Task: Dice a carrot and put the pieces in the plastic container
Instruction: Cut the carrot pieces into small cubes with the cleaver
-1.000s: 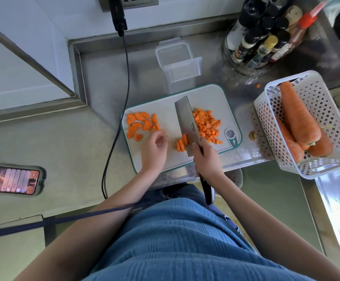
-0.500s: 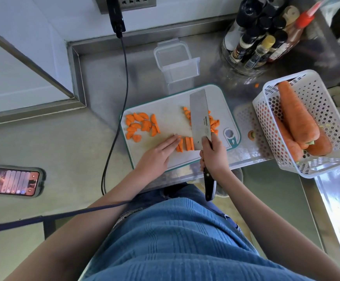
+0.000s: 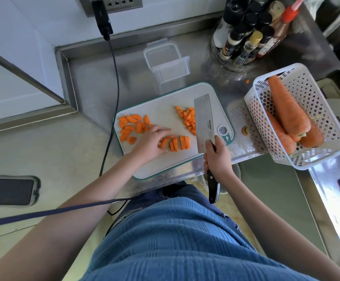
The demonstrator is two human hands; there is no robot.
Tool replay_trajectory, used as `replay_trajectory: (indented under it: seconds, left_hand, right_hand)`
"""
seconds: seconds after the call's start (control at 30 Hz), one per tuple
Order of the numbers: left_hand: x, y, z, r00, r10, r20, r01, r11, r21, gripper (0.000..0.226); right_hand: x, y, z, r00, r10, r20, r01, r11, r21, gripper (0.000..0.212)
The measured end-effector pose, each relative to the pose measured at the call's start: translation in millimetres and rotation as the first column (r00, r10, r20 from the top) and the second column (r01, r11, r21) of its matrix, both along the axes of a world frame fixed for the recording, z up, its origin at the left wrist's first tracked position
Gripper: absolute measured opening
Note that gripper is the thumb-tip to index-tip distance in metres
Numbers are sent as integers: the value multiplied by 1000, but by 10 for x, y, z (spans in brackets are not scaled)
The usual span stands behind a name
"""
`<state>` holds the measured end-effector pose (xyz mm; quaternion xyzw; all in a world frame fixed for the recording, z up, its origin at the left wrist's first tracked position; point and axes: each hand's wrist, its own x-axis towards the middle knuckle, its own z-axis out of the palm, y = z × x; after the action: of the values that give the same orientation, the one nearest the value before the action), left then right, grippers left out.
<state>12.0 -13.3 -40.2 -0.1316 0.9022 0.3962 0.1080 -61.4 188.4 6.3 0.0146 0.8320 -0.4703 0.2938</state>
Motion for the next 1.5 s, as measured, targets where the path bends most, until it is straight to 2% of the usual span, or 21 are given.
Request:
replay_trajectory:
  seconds: [0.1,0.2,0.3,0.4,0.47,0.57,0.7,0.87,1.0,1.07,1.17,1.3,1.4,1.5]
  left_hand:
    - [-27,-3,27,998,-33,54,34,999,-10,68]
    - [-39,31,68,999,14,32,-12,998,-57,56]
    - [-6,105,80,999,31,24,-31,999,-20,50]
    - [26,150,62,991,131,27,-132,990,49,46]
    - [25,139,45,975,219,29,-220,973,75,34]
    - [-45,107,26,971,237,-13,-237,971,4,20]
    - [-218,86,18,980,198,33,-196,979,-47,12]
    - [-264,70,-9,997,41,64,-32,991,-130,14]
    - [-160,9,-1,992,-87,-88,67,977,-203,13]
    - [-70,-49,19,949,-268,-164,213,933,-291,7]
    - [51,-98,23,857,-490,-161,391,821,-417,23]
    - [101,-141,29,816,-559,-148,447,772,-452,36]
    - [110,-158,42,820,-555,-139,468,791,-395,38]
    - [66,-167,-15,814,-570,-117,474,766,-434,68]
  right_hand:
    - [7,3,2,1000,-6,-4,6,1000,3,26]
    - [10,-4,6,1000,-11,-3,11,1000,7,23]
    - [18,-18,13,1000,-13,2,13,1000,1,22]
    - [29,-30,24,1000,-17,8,17,1000,-6,22]
    - [39,-30,29,1000,-17,3,17,1000,-10,22]
    - [60,-22,30,1000,-14,5,14,1000,-5,20]
    - [89,-12,52,1000,-4,-12,4,1000,7,22]
    - [127,4,44,1000,-3,3,3,1000,9,18]
    - [143,8,17,1000,6,-1,-6,1000,27,21]
    - [148,15,8,1000,8,3,-8,1000,29,21]
    - [152,19,-1,1000,8,7,-8,1000,26,22]
    - [155,26,6,1000,-3,17,2,1000,21,24]
    - [156,31,9,1000,-8,25,8,1000,14,25]
    - [156,40,-5,1000,-10,19,10,1000,27,25]
